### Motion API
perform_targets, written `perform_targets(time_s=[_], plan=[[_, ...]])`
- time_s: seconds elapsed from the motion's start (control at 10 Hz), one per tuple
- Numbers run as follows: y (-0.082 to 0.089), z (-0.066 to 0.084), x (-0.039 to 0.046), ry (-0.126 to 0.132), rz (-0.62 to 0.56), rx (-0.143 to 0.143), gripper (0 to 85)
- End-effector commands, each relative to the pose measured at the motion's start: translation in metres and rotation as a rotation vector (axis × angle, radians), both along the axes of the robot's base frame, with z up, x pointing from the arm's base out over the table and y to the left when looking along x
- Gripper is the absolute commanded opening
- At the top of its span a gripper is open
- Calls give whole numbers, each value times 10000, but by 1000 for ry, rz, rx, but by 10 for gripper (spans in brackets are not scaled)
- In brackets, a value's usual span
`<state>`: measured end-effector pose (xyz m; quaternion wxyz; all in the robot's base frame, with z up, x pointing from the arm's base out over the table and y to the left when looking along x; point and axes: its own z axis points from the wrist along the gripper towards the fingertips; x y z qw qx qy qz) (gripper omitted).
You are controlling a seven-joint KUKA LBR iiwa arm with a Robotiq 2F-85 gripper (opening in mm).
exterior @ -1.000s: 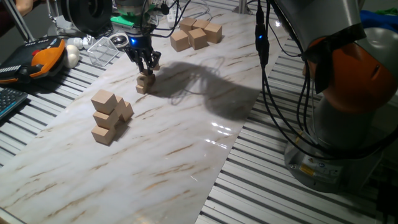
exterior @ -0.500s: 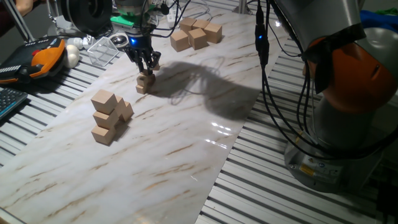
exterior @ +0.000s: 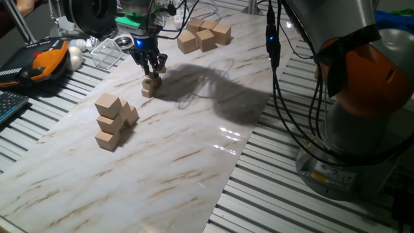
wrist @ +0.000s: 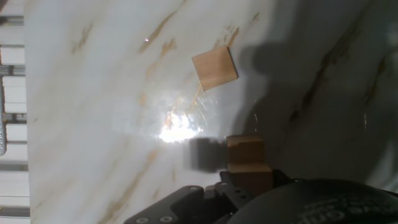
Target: Stack the blocks into a pyramid shape
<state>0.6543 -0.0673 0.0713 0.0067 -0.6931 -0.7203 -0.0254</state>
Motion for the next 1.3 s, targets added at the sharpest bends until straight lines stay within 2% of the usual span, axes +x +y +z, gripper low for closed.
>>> perform_targets(time_s=[0.0,1.0,1.1,1.2], plan=[[1,-7,-3,1,0,0,0],[-1,-17,-9,13,5,3,0],[-1,-17,-10,11,5,2,170],[0,-19,-10,11,5,2,170]])
